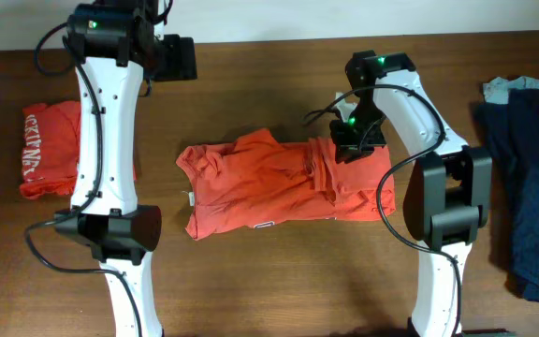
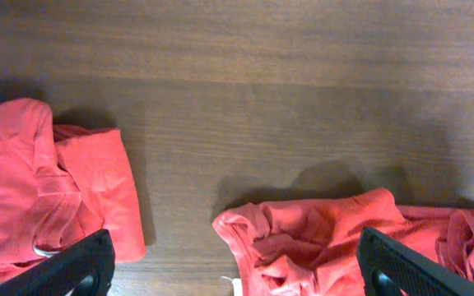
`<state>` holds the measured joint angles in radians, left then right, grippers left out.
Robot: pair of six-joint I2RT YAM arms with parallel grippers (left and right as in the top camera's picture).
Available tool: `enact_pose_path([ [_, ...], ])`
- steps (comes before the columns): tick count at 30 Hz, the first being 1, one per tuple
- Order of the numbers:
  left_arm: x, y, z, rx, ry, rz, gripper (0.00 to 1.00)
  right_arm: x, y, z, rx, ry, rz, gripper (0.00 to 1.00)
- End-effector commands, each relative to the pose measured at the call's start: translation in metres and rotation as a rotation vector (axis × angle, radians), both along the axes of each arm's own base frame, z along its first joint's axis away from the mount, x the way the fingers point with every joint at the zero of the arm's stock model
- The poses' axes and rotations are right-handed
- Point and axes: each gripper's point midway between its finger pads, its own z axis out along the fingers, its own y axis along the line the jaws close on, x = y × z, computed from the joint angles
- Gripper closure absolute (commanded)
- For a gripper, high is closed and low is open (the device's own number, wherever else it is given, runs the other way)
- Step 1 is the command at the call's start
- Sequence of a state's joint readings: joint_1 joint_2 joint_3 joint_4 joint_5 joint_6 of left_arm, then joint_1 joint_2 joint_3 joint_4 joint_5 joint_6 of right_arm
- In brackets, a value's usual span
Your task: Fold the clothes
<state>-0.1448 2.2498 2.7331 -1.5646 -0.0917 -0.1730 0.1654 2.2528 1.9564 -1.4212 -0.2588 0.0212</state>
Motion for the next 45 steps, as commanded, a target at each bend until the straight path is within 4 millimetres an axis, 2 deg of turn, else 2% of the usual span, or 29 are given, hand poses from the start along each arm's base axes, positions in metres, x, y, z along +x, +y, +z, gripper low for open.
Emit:
enact_pose_path([
  [1,-0.005,-0.005,-0.005,-0.028,0.033,-0.017,0.10,0.011,0.005,0.037,0.019,-0.097,0.012,0.73],
  [4,-0.014,-0.004,0.001,-0.026,0.039,-0.018,0.10,0.018,0.007,0.070,0.034,-0.188,0.013,0.66],
  [6,-0.024,-0.003,0.015,-0.028,0.025,-0.018,0.10,0.022,0.008,0.113,0.046,-0.300,0.017,0.61],
  [8,-0.030,-0.002,0.027,-0.031,0.000,-0.020,0.10,0.021,0.007,0.147,0.056,-0.392,0.017,0.56],
  [9,-0.037,-0.004,0.043,-0.037,-0.035,-0.026,0.10,0.018,0.003,0.171,0.046,-0.457,0.013,0.53],
  [10,-0.042,-0.005,0.053,-0.040,-0.059,-0.030,0.10,0.015,-0.002,0.184,0.030,-0.495,0.010,0.50],
  [11,-0.053,-0.005,0.073,-0.047,-0.106,-0.023,0.10,0.005,-0.012,0.211,-0.007,-0.569,-0.001,0.39],
  [12,-0.056,-0.003,0.078,-0.048,-0.117,-0.012,0.10,0.001,-0.018,0.219,-0.028,-0.589,-0.016,0.34],
  [14,-0.072,0.002,0.098,-0.054,-0.155,0.008,0.09,-0.014,-0.045,0.245,-0.126,-0.651,-0.099,0.13],
  [16,-0.087,0.010,0.109,-0.054,-0.169,0.047,0.09,-0.026,-0.064,0.262,-0.160,-0.687,-0.152,0.03],
  [18,-0.094,0.006,0.118,-0.082,-0.189,0.033,0.09,-0.034,-0.082,0.270,-0.173,-0.698,-0.198,0.01],
  [24,-0.102,-0.014,0.124,-0.185,-0.189,0.002,0.09,-0.043,-0.131,0.260,-0.208,-0.619,-0.330,0.01],
  [29,-0.124,-0.029,0.147,-0.161,-0.254,-0.045,0.09,-0.043,-0.136,0.260,-0.138,-0.611,-0.359,0.01],
  [32,-0.136,-0.037,0.158,-0.124,-0.295,-0.067,0.09,-0.039,-0.112,0.258,-0.025,-0.610,-0.255,0.01],
  [34,-0.139,-0.052,0.156,-0.125,-0.285,-0.112,0.09,-0.034,-0.088,0.251,0.048,-0.596,-0.167,0.01],
  [36,-0.136,-0.057,0.148,-0.109,-0.261,-0.119,0.09,-0.029,-0.067,0.238,0.074,-0.565,-0.091,0.01],
  [40,-0.129,-0.044,0.133,-0.027,-0.227,-0.072,0.10,-0.016,-0.027,0.217,0.114,-0.522,0.012,0.01],
  [41,-0.127,-0.037,0.135,0.000,-0.241,-0.048,0.10,-0.007,-0.002,0.206,0.146,-0.511,0.069,0.01],
  [43,-0.123,-0.031,0.147,-0.014,-0.295,-0.026,0.10,0.008,0.037,0.184,0.170,-0.507,0.153,0.01],
  [45,-0.122,-0.027,0.156,-0.024,-0.331,-0.012,0.10,0.020,0.064,0.166,0.187,-0.507,0.203,0.01],
])
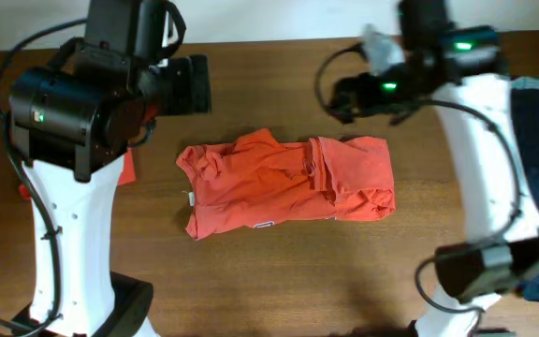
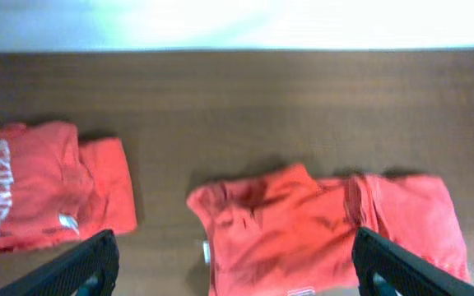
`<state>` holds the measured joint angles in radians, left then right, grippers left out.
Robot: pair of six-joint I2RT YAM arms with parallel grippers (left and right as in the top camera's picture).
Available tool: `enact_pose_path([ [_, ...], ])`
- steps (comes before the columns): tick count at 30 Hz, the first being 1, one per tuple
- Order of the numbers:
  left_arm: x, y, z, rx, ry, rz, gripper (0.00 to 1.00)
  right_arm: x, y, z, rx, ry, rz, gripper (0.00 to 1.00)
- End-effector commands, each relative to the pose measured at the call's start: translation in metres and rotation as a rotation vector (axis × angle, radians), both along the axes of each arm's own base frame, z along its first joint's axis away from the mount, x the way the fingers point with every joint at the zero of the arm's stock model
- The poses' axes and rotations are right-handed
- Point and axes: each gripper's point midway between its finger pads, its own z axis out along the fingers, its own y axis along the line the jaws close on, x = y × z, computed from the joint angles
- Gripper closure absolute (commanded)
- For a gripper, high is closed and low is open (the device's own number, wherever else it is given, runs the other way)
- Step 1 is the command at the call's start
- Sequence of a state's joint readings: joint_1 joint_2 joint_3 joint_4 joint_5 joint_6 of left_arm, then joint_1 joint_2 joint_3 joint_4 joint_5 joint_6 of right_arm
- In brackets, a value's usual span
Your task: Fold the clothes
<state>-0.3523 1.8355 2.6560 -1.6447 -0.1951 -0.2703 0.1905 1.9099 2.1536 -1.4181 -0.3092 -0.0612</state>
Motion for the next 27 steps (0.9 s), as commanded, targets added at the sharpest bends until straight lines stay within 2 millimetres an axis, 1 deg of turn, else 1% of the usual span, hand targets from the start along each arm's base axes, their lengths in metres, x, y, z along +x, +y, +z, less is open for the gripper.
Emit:
enact_pose_path([
  [1,0.000,0.020,0.020,-0.002,-0.079,0.067,0.10,0.011,0.054,-0.037,0.019,0.036,0.121,0.01],
  [2,0.000,0.023,0.025,-0.007,-0.097,0.075,0.10,0.019,0.073,-0.054,0.023,0.039,0.153,0.01],
  [3,0.000,0.029,0.032,-0.016,-0.123,0.089,0.10,0.025,0.087,-0.069,0.028,0.049,0.161,0.00],
  [5,-0.001,0.039,0.041,-0.024,-0.154,0.114,0.09,0.033,0.111,-0.101,0.034,0.077,0.191,0.04],
  [6,-0.001,0.043,0.042,-0.025,-0.159,0.125,0.09,0.035,0.118,-0.114,0.034,0.094,0.190,0.07],
  [8,-0.001,0.049,0.042,-0.024,-0.157,0.140,0.09,0.038,0.128,-0.137,0.034,0.120,0.201,0.08],
  [11,0.000,0.054,0.041,-0.022,-0.157,0.155,0.09,0.042,0.139,-0.164,0.029,0.137,0.217,0.08],
  [12,0.000,0.055,0.041,-0.021,-0.157,0.156,0.09,0.044,0.140,-0.166,0.029,0.136,0.218,0.08],
  [14,0.000,0.059,0.042,-0.011,-0.159,0.172,0.09,0.056,0.149,-0.185,0.035,0.105,0.231,0.08],
  [15,0.000,0.061,0.042,-0.004,-0.161,0.179,0.09,0.062,0.151,-0.189,0.041,0.086,0.233,0.08],
  [18,0.000,0.062,0.042,0.000,-0.161,0.183,0.09,0.071,0.156,-0.196,0.051,0.058,0.234,0.08],
  [22,-0.002,0.067,0.041,0.022,-0.158,0.204,0.09,0.073,0.157,-0.211,0.049,0.072,0.235,0.12],
  [27,-0.002,0.068,0.041,0.027,-0.159,0.209,0.09,0.073,0.163,-0.210,0.079,0.071,0.247,0.29],
])
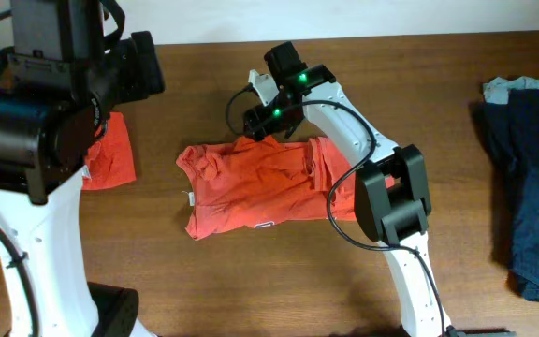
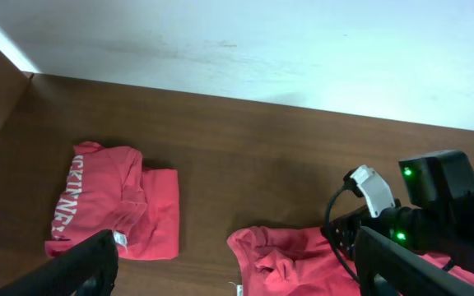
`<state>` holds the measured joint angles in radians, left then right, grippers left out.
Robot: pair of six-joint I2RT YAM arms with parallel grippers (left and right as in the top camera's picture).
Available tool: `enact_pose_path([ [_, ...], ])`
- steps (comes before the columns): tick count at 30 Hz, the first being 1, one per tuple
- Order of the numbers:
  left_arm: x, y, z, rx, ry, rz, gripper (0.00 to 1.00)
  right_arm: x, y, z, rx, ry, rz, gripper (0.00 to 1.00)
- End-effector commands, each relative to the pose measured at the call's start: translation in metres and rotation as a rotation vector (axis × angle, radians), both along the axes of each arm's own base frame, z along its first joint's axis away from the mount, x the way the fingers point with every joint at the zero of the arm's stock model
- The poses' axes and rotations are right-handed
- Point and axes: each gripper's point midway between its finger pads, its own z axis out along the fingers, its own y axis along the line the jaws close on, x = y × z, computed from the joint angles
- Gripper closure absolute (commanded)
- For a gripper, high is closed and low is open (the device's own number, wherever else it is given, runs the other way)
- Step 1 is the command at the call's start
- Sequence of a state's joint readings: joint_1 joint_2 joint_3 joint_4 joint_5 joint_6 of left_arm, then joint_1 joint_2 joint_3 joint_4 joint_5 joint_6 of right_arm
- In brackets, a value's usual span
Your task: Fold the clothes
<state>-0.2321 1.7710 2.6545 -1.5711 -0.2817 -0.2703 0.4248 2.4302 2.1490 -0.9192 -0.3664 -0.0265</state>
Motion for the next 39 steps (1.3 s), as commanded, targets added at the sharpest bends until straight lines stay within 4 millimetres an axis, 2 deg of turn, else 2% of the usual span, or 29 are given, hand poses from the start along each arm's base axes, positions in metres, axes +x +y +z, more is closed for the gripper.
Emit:
enact_pose_path([
  [1,-0.004,0.007,0.004,0.009,-0.010,0.027,0.09,-0.005,0.010,-0.006,0.036,0.021,0.025,0.30],
  [5,-0.006,0.007,0.002,0.011,0.000,0.027,0.09,-0.007,0.012,-0.008,0.041,0.034,0.023,0.30],
  [12,-0.006,0.009,0.002,0.018,0.000,0.034,0.09,-0.014,0.013,-0.023,0.043,0.085,0.027,0.30],
  [15,-0.006,0.009,0.001,0.018,0.003,0.034,0.09,-0.015,0.015,-0.025,0.041,0.089,0.031,0.34],
  [16,-0.006,0.009,0.001,0.018,0.003,0.034,0.09,-0.015,0.015,-0.025,0.041,0.089,0.032,0.37],
  [19,-0.006,0.009,0.001,0.018,0.003,0.034,0.09,-0.017,0.017,-0.024,0.060,0.099,0.039,0.60],
  [20,-0.006,0.009,0.001,0.018,0.003,0.034,0.09,-0.018,0.019,-0.022,0.073,0.103,0.044,0.64],
  [24,-0.006,0.009,0.001,0.019,0.003,0.035,0.09,-0.017,0.024,-0.006,0.109,0.091,0.053,0.80],
  [28,-0.006,0.009,0.001,0.019,0.003,0.035,0.09,-0.021,0.022,0.020,0.110,0.086,0.055,0.96],
  [32,-0.006,0.010,0.001,0.020,0.003,0.035,0.09,-0.034,0.016,0.045,0.093,0.122,0.057,0.96],
  [35,-0.006,0.010,0.002,0.027,0.002,0.034,0.09,-0.052,0.006,0.066,0.056,0.162,0.078,0.96],
  [39,-0.006,0.011,0.002,0.029,0.002,0.036,0.09,-0.088,-0.012,0.065,-0.024,0.299,0.101,0.96],
])
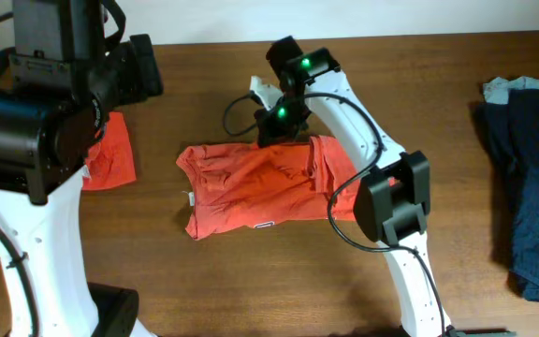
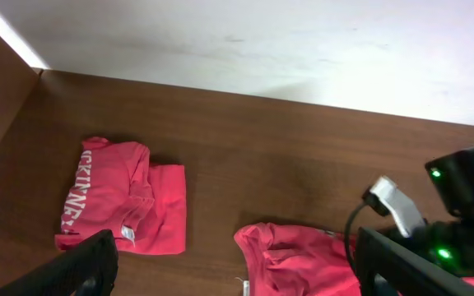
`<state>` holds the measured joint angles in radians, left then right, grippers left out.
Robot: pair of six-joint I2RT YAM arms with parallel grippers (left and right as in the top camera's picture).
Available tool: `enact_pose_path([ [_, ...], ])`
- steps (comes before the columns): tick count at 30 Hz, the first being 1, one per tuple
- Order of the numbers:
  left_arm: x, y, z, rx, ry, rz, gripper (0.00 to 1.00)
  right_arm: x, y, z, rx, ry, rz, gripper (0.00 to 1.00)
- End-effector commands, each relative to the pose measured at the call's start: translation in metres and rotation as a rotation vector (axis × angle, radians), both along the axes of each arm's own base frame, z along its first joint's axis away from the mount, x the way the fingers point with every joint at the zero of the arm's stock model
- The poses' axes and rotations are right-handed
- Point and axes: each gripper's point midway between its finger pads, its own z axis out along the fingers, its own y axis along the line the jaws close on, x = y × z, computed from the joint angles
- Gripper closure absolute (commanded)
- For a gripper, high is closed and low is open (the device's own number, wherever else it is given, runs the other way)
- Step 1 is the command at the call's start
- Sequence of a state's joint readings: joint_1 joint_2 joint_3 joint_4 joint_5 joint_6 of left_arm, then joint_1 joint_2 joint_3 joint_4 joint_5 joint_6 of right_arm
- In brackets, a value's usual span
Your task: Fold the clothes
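An orange-red shirt (image 1: 269, 187) lies crumpled and partly folded in the middle of the table; its left end also shows in the left wrist view (image 2: 303, 263). My right gripper (image 1: 277, 129) is down at the shirt's back edge, near the middle. Its jaws are hidden under the wrist. The left gripper (image 2: 237, 267) hangs high above the table's back left and is open and empty. Its black fingers (image 2: 76, 265) are spread wide. A folded red shirt with white lettering (image 2: 122, 205) lies at the far left.
A heap of dark blue clothes (image 1: 531, 187) with a pale blue piece on top lies at the right edge. The raised left arm (image 1: 36, 122) covers most of the folded red shirt in the overhead view. A white wall (image 2: 262, 41) borders the table's back.
My right gripper has shifted slightly right and toward the shirt at its back edge. The raised bump there now lies flatter. The left arm is still high, its view turned a little.
First my right gripper was on the shirt's right part, with the left arm low at the back left. Then both arms were high, off the shirt. After that the right gripper was at the shirt's back edge, where it remains.
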<state>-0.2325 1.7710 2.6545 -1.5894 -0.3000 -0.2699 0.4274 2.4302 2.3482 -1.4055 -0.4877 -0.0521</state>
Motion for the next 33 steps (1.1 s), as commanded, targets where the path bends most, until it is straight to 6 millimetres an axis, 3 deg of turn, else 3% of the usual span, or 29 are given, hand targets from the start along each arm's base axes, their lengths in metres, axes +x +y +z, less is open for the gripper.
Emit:
enact_pose_path([
  [1,-0.004,0.007,0.005,0.013,-0.013,0.023,0.09,-0.021,-0.004,0.021,-0.014,0.018,0.055,0.96],
  [4,-0.003,0.007,0.004,0.013,-0.014,0.023,0.09,-0.035,-0.010,0.018,-0.068,0.065,0.065,0.96],
  [6,-0.003,0.007,0.004,0.014,-0.013,0.023,0.09,-0.040,-0.012,0.016,-0.097,0.072,0.075,0.89],
  [7,-0.003,0.007,0.004,0.014,-0.013,0.023,0.09,-0.045,-0.010,0.015,-0.110,0.082,0.085,0.65],
  [10,-0.004,0.007,0.004,0.014,-0.012,0.023,0.08,-0.048,-0.011,0.014,-0.138,0.077,0.098,0.26],
  [13,-0.004,0.007,0.003,0.014,-0.007,0.022,0.09,-0.046,-0.014,0.014,-0.152,0.065,0.096,0.14],
  [15,-0.005,0.007,0.002,0.016,0.002,0.022,0.08,-0.039,-0.017,0.024,-0.140,0.041,0.080,0.12],
  [19,-0.006,-0.003,-0.012,-0.014,0.055,-0.024,0.09,-0.010,-0.048,0.070,-0.127,-0.077,-0.007,0.02],
  [21,-0.005,-0.019,-0.031,-0.061,0.126,-0.088,0.09,0.013,-0.072,0.098,-0.112,-0.165,-0.097,0.01],
  [24,-0.003,-0.029,-0.058,-0.085,0.222,-0.124,0.09,0.033,-0.106,0.123,-0.089,-0.239,-0.189,0.01],
  [25,-0.002,-0.032,-0.075,-0.087,0.276,-0.130,0.09,0.042,-0.125,0.130,-0.083,-0.258,-0.235,0.01],
  [30,-0.001,-0.036,-0.160,-0.085,0.511,-0.107,0.09,0.058,-0.187,0.131,-0.088,-0.254,-0.371,0.01],
  [33,0.001,-0.047,-0.212,-0.127,0.604,-0.120,0.09,0.061,-0.207,0.133,-0.064,-0.246,-0.417,0.01],
])
